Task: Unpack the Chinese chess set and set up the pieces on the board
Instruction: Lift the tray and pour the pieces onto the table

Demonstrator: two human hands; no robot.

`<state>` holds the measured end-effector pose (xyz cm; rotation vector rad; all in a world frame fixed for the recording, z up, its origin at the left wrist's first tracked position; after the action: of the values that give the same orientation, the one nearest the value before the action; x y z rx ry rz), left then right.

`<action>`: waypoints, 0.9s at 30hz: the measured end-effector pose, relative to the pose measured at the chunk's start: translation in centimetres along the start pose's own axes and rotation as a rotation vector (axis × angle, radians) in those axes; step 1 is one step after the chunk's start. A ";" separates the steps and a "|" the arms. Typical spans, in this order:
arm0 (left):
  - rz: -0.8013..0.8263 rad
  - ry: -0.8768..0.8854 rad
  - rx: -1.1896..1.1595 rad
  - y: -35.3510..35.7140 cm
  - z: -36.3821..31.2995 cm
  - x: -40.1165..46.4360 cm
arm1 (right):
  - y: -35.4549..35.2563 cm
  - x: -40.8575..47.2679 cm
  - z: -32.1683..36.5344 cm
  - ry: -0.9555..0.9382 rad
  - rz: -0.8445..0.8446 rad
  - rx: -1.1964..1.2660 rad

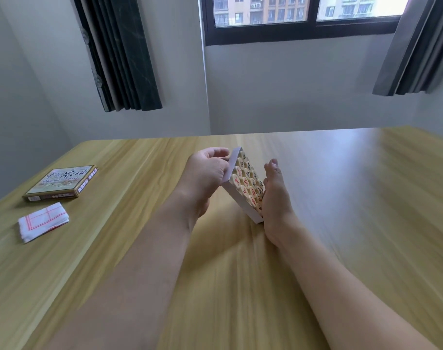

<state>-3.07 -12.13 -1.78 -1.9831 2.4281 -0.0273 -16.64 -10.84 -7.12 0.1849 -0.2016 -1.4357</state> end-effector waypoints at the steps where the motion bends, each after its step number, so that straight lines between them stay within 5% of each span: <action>1: 0.014 0.012 -0.005 0.4 -0.1 -0.1 | 0.0 -0.2 0.2 0.011 0.001 0.007; 16: 0.184 0.092 0.181 5.2 0.1 -1.2 | -1.2 0.2 0.5 -0.168 0.024 0.178; 27: 0.171 0.145 0.265 5.9 0.1 -1.1 | -2.2 -0.5 0.4 -0.229 -0.210 0.344</action>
<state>-8.64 -9.84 -1.97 -1.7130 2.5130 -0.4802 -18.94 -10.60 -7.29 0.3304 -0.6345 -1.6237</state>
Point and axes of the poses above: each hand's wrist, its own x-axis towards the middle knuckle, its own y-axis out of the palm, z = x × y, the point moved 6 cm from there along x, towards the middle knuckle, and after that the axes turned 15 degrees about z, right-handed, at the moved point
